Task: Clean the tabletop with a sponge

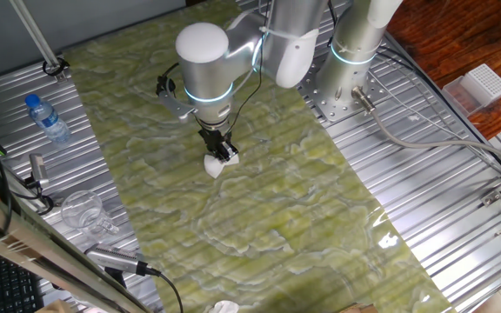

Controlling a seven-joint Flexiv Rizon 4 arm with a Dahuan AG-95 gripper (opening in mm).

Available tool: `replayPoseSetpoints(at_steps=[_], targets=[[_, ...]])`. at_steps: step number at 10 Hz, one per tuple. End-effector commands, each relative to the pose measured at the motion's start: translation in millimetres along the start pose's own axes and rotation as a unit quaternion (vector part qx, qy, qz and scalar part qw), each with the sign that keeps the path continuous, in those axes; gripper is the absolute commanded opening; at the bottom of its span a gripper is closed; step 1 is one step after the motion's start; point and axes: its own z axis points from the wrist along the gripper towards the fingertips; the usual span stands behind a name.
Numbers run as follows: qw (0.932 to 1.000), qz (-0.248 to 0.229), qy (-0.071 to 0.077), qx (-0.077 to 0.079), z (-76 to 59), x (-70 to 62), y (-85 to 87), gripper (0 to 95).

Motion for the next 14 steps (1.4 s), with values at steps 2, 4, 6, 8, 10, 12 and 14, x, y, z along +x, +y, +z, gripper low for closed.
replayPoseSetpoints(at_steps=[2, 4, 6, 8, 10, 12, 14], targets=[[1.0000, -0.003, 0.001, -0.002, 0.3, -0.7, -0.1, 0.0], [1.0000, -0.004, 0.006, 0.002, 0.3, -0.5, -0.6, 0.0], [0.9999, 0.000, 0.011, 0.002, 0.5, 1.5, -2.0, 0.0], [1.0000, -0.004, 0.007, 0.003, 1.8, 11.1, -7.2, 0.0], [1.0000, -0.006, 0.007, 0.002, 3.3, 17.2, -9.7, 0.0], [0.9999, -0.012, 0.006, 0.001, 4.3, 24.0, -11.2, 0.0], [0.9999, -0.014, 0.008, 0.000, 3.5, 26.0, -11.2, 0.0]])
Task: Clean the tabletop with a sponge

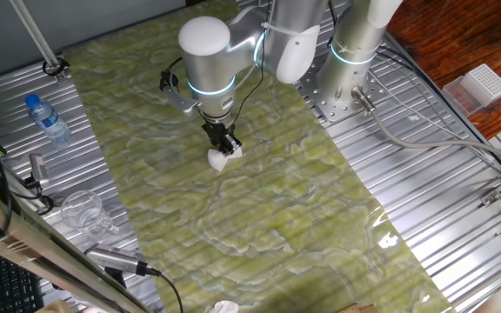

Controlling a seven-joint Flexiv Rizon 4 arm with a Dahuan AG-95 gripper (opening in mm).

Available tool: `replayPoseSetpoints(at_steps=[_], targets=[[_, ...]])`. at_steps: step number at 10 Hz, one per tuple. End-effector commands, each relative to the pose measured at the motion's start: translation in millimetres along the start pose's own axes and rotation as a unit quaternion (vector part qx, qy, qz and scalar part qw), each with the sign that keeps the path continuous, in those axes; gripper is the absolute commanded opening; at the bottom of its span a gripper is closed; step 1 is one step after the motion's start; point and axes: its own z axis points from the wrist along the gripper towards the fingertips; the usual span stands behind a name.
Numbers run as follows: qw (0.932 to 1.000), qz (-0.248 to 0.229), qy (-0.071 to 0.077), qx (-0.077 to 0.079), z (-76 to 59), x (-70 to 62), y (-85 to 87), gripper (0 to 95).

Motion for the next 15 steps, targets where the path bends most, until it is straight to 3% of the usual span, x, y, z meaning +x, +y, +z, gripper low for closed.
replayPoseSetpoints(at_steps=[1, 7, 11, 15], targets=[[1.0000, -0.003, 0.003, -0.001, 0.0, 2.3, 0.4, 0.0], [0.9999, -0.009, 0.005, -0.001, -2.7, 23.3, 2.4, 0.0], [0.9998, -0.020, 0.000, 0.000, 5.5, 42.8, 2.9, 0.0], [0.9997, -0.022, 0.011, 0.000, -4.8, 48.5, 1.5, 0.0]])
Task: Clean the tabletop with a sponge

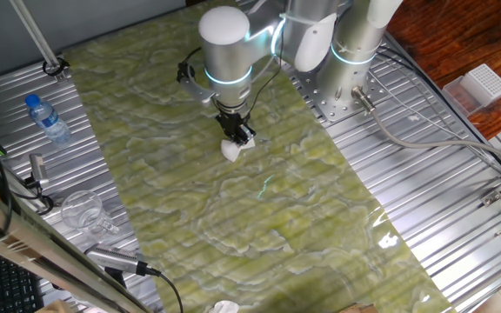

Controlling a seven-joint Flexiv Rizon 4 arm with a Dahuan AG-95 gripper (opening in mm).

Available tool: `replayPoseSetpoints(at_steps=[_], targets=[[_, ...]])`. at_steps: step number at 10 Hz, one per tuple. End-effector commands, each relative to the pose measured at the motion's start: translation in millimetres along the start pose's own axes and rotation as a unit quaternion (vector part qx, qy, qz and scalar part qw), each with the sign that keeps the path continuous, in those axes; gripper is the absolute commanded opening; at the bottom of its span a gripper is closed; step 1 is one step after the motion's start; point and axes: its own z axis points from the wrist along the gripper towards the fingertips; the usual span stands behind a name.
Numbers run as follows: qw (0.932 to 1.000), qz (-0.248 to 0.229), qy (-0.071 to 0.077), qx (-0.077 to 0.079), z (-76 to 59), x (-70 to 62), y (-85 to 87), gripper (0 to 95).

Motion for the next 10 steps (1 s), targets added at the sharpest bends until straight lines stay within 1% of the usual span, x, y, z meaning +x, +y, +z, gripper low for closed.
replayPoseSetpoints(at_steps=[1, 4, 8, 10], targets=[[1.0000, -0.005, 0.000, 0.005, -2.1, 7.6, -3.6, 0.0], [0.9997, -0.020, 0.003, 0.015, -3.7, 15.6, -10.1, 0.0], [0.9993, -0.028, 0.006, 0.025, -1.9, 17.2, -13.0, 0.0], [0.9988, -0.036, 0.006, 0.032, 0.2, 18.0, -15.1, 0.0]])
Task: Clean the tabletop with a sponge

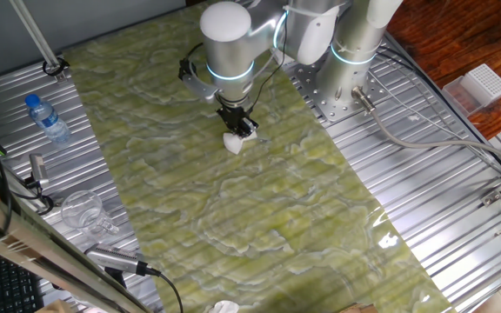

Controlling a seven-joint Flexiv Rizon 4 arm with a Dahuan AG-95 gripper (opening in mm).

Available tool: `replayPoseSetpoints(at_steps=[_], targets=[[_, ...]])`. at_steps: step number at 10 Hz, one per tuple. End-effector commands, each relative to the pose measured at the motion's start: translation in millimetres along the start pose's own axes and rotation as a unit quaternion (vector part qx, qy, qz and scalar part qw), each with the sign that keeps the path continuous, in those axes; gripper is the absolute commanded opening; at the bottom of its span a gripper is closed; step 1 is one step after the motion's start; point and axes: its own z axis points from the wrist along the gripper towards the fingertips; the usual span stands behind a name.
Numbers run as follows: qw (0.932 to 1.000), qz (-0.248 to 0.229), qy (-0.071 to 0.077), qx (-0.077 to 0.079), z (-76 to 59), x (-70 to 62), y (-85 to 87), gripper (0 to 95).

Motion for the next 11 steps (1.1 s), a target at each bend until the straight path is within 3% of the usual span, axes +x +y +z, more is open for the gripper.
replayPoseSetpoints(at_steps=[1, 4, 11], targets=[[0.9999, -0.012, -0.007, 0.006, 3.1, 1.4, -3.9, 0.0], [0.9997, -0.020, -0.008, 0.007, 1.0, 5.0, -7.4, 0.0], [0.9987, -0.044, -0.005, 0.026, 2.8, 12.4, -19.7, 0.0]])
